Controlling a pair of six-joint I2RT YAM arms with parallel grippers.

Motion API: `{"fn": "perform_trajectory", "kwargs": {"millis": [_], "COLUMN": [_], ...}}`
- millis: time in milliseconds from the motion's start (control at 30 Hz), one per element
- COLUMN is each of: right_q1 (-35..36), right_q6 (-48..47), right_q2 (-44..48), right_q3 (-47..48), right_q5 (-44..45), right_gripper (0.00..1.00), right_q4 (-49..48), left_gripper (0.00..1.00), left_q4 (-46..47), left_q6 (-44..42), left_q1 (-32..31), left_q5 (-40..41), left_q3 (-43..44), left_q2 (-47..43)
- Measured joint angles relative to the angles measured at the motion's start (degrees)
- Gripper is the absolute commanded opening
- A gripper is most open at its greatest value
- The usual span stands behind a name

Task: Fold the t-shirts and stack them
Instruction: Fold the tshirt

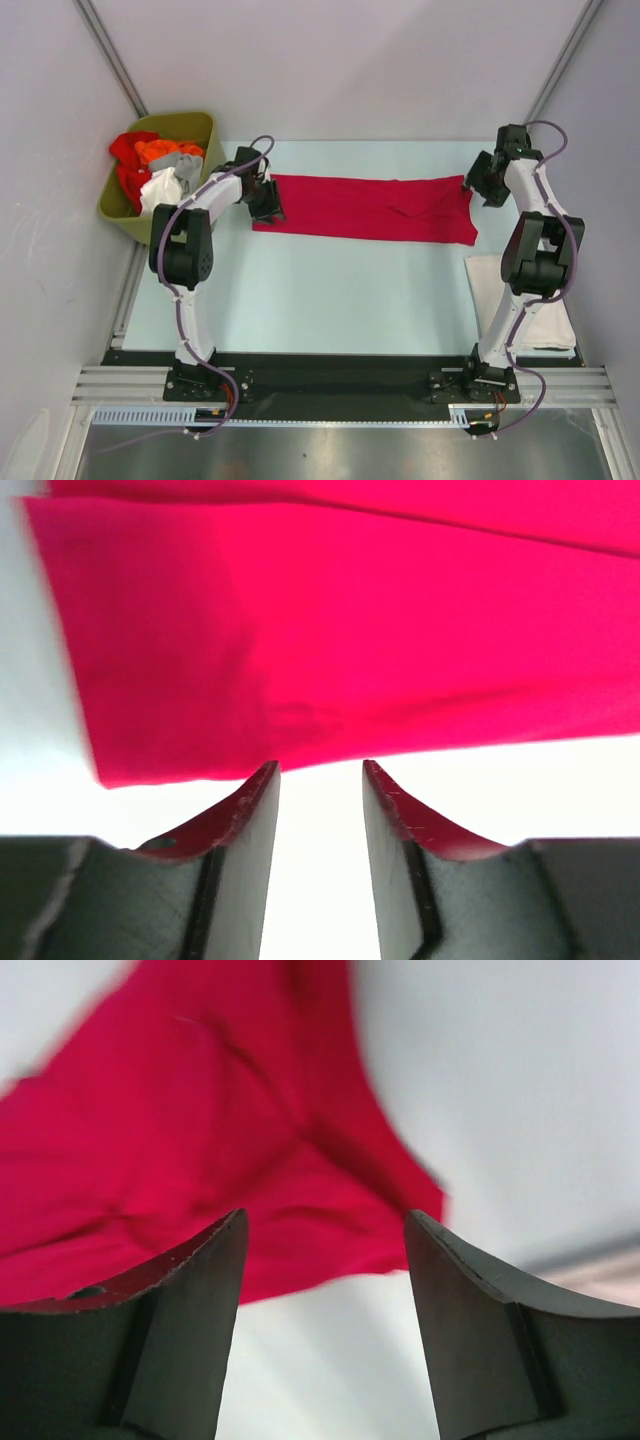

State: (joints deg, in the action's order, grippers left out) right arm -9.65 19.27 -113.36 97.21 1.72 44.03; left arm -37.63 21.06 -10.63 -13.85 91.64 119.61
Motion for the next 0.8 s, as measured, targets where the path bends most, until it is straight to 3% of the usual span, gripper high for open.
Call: {"fn": "perform_trajectory", "kwargs": {"millis": [67,233,433,600,800], "right_q1": [0.7,1.2,0.6,0.1,-0.3], "right_q6": [1.2,5.5,8.6,8.8,8.7], "right_q2": [-0.3,-3.8,-8.6,-9.0,-9.0], "right_q3": [1.5,2.7,1.9,1.9,1.9], "right_q5": [-3.0,-11.4,-16.5,-18.1,-18.7], "right_gripper": [0.69,0.71,0.68,0.61,0.61], "right_q4": [-1.6,-7.3,-11.3,-14.0,-15.5], "left_gripper": [0.52,0.57,0.56,0.55,0.54], "left_q4": [0.2,4.2,25.8,42.9,50.4], "left_q6": [-0.1,3.0,19.4,34.6,48.1], "left_q1": [-0.6,-3.7,-11.9,-19.7,-26.4], "left_q5": [-1.7,-9.0,-17.2,-17.2,-11.7], "left_q3": [0.3,2.3,1.9,4.2,4.7], "left_q2": [-0.3,-0.3,2.3,10.2,17.1]}}
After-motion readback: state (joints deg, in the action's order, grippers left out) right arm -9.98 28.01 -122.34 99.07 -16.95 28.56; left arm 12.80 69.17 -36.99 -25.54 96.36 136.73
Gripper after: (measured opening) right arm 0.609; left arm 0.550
